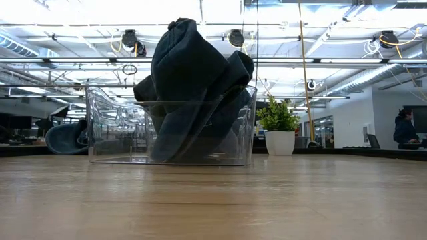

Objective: Pick & Place hat
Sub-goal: Put the blue cap into the bottom transparent bin

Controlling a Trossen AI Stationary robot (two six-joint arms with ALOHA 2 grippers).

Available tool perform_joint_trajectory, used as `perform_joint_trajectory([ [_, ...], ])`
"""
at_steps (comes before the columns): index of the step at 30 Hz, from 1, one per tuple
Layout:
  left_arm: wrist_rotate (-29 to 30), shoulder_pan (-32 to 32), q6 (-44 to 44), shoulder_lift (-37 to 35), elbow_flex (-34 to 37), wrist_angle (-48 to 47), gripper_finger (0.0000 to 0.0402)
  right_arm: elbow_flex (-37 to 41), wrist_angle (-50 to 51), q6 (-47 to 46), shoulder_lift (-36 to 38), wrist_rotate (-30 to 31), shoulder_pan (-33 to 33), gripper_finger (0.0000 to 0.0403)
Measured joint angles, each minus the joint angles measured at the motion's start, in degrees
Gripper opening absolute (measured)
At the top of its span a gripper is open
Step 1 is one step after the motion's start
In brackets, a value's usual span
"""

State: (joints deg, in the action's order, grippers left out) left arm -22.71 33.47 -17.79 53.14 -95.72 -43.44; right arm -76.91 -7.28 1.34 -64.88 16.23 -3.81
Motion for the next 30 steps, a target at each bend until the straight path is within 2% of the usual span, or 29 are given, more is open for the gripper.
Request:
perform_joint_trajectory([
  [7,3.04,-0.60,6.85,2.66,0.00,-0.31,0.0335,-7.31,4.07,6.95,0.02,1.64,0.00,0.0181],
  [15,12.87,-3.35,13.20,4.38,0.00,-8.89,0.0335,-10.68,13.41,7.09,0.76,1.54,0.39,0.0278],
  [22,20.39,-6.64,11.49,7.61,0.00,-20.21,0.0335,-10.66,17.17,9.19,0.72,1.46,0.39,0.0340],
  [30,30.87,-9.17,4.63,13.57,0.00,-32.99,0.0335,-10.66,17.49,9.01,0.71,-1.53,0.42,0.0352],
])
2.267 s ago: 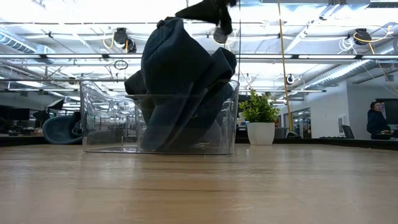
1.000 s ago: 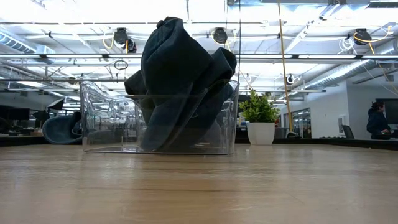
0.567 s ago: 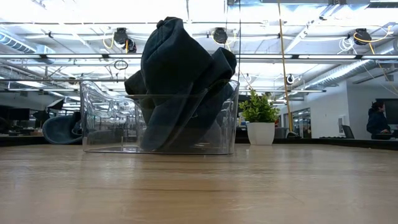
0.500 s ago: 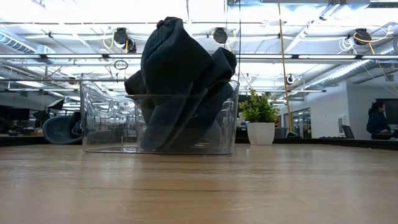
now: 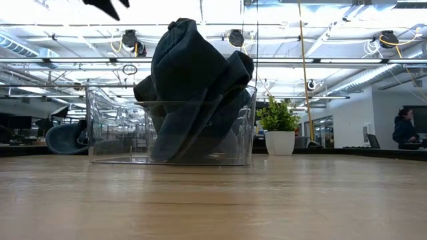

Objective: Pick & Place hat
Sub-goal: Put the blue cap into the bottom transparent bin

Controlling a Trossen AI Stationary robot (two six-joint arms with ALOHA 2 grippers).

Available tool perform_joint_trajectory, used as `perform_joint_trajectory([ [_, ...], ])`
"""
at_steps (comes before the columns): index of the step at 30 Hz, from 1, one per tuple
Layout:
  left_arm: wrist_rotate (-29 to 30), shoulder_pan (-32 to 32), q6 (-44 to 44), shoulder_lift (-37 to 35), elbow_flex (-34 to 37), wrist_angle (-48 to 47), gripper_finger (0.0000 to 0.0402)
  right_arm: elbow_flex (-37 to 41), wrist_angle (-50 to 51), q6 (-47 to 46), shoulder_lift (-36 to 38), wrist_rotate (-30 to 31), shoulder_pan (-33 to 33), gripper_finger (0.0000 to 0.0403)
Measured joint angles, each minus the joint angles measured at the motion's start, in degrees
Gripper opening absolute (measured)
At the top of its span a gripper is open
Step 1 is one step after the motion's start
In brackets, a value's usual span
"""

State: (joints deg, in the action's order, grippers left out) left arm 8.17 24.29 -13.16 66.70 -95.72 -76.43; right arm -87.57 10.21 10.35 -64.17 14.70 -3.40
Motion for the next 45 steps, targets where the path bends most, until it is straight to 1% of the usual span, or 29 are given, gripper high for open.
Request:
perform_joint_trajectory([
  [6,4.90,0.04,-8.52,3.41,0.00,-7.59,0.0335,0.00,2.33,-0.35,-0.01,0.09,0.20,0.0352],
  [10,5.47,0.04,-14.70,4.80,0.00,-11.21,0.0335,0.00,2.91,-1.96,-0.02,0.10,0.33,0.0352],
  [14,6.09,0.08,-20.04,6.13,0.00,-13.83,0.0335,0.00,4.07,-1.28,-0.03,0.11,0.35,0.0352],
  [20,9.41,0.11,-21.00,8.06,0.66,-13.49,0.0335,0.00,5.89,-1.17,-0.03,0.11,0.35,0.0352],
  [24,10.42,0.20,-19.96,9.91,5.32,-13.52,0.0335,0.00,6.64,-0.04,-0.03,0.13,0.35,0.0352],
  [28,10.38,1.74,-22.25,10.46,12.65,-12.46,0.0335,0.00,6.85,0.72,-0.03,0.13,0.35,0.0352],
  [31,9.79,2.92,-23.38,9.99,18.73,-8.71,0.0335,0.00,8.12,0.52,-0.03,0.13,0.35,0.0352],
  [37,9.33,5.47,-25.31,9.63,27.41,-0.63,0.0335,0.02,9.95,2.65,-0.22,0.13,0.42,0.0352],
  [42,10.78,7.26,-31.68,10.35,34.19,4.86,0.0335,0.04,9.86,2.47,-0.27,0.06,0.42,0.0352],
  [45,11.67,8.01,-35.33,10.14,38.74,11.66,0.0335,0.04,9.81,2.37,-0.49,0.03,0.42,0.0352],
])
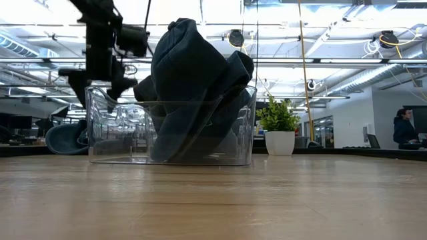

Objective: Pick & Place hat
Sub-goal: Put the blue cap into the bottom transparent bin

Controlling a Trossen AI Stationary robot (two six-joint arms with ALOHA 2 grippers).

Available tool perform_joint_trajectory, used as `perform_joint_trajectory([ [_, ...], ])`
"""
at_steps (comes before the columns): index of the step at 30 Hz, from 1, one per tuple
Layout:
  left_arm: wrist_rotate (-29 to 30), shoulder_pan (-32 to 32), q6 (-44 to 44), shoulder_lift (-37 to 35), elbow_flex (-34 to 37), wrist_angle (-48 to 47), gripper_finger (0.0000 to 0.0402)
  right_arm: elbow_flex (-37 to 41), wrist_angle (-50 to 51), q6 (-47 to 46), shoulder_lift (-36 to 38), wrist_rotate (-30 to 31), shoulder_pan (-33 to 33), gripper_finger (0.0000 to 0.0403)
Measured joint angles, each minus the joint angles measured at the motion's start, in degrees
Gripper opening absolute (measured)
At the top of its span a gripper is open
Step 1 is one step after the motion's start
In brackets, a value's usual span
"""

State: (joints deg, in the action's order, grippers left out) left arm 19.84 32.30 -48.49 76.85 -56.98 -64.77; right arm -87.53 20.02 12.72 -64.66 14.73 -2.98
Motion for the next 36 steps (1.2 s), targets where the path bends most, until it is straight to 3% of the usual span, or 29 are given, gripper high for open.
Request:
perform_joint_trajectory([
  [11,0.35,3.17,-1.33,0.14,11.60,18.41,0.0335,0.00,0.04,0.47,-0.90,-0.03,0.10,0.0352],
  [20,4.16,3.31,1.29,8.21,12.64,25.76,0.0335,0.00,-0.31,-0.20,-1.60,-0.04,1.56,0.0352],
  [28,7.80,3.20,-1.05,16.22,12.38,26.13,0.0335,0.00,-1.82,-0.13,-1.86,-0.05,1.95,0.0352],
  [36,8.95,3.41,-0.14,17.22,12.40,26.13,0.0320,0.00,-1.98,-0.03,-1.86,-0.06,1.92,0.0352],
])
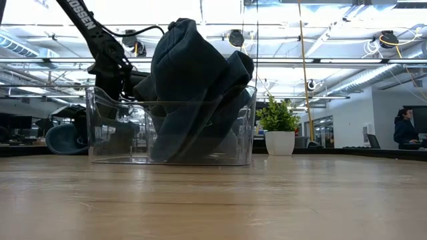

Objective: Pick & Place hat
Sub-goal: Put the blue cap into the bottom transparent bin

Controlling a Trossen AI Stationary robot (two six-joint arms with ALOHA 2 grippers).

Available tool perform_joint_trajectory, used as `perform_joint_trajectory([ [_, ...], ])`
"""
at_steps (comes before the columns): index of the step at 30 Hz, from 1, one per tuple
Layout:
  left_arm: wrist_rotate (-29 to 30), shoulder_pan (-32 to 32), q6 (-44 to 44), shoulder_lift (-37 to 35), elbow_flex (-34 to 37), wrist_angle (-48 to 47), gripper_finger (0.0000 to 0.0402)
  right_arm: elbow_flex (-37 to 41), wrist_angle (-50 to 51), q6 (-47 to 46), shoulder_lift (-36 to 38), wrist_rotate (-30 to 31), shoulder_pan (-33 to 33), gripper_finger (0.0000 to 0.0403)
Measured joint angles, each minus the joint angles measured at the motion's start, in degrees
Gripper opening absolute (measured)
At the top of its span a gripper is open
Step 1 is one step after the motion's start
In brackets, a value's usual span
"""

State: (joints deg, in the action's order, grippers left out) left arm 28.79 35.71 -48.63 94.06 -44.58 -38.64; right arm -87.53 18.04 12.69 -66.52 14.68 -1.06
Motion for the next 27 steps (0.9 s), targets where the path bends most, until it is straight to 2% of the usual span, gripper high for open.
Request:
perform_joint_trajectory([
  [4,0.61,0.36,-2.09,0.13,0.13,0.22,0.0242,0.00,-0.43,0.00,0.00,0.00,0.00,0.0352],
  [8,-0.50,0.38,-2.15,0.28,0.17,1.52,0.0119,0.00,-1.90,0.17,0.02,-0.09,-0.09,0.0352],
  [10,-1.07,0.38,0.47,0.19,0.15,2.23,0.0050,0.00,-2.68,1.05,0.00,-1.29,-0.13,0.0352],
  [11,-1.15,0.31,1.54,0.09,0.13,2.45,0.0029,0.00,-3.14,1.84,0.00,-2.44,-0.13,0.0352],
  [13,-1.55,0.06,1.97,-0.11,0.09,2.43,0.0020,0.00,-4.01,3.33,0.00,-4.39,-0.14,0.0352],
  [17,-3.36,-0.52,1.24,-1.36,-0.68,0.30,0.0011,0.00,-6.04,4.10,0.00,-4.44,-0.17,0.0352],
  [21,-5.84,-1.46,1.81,-6.30,-0.70,-0.64,0.0008,0.00,-8.78,-2.57,0.04,-4.29,-0.15,0.0352],
  [27,-4.55,-1.32,1.12,-14.74,-0.70,-2.73,0.0008,0.03,-8.11,-7.81,0.00,-4.27,-0.07,0.0352],
])
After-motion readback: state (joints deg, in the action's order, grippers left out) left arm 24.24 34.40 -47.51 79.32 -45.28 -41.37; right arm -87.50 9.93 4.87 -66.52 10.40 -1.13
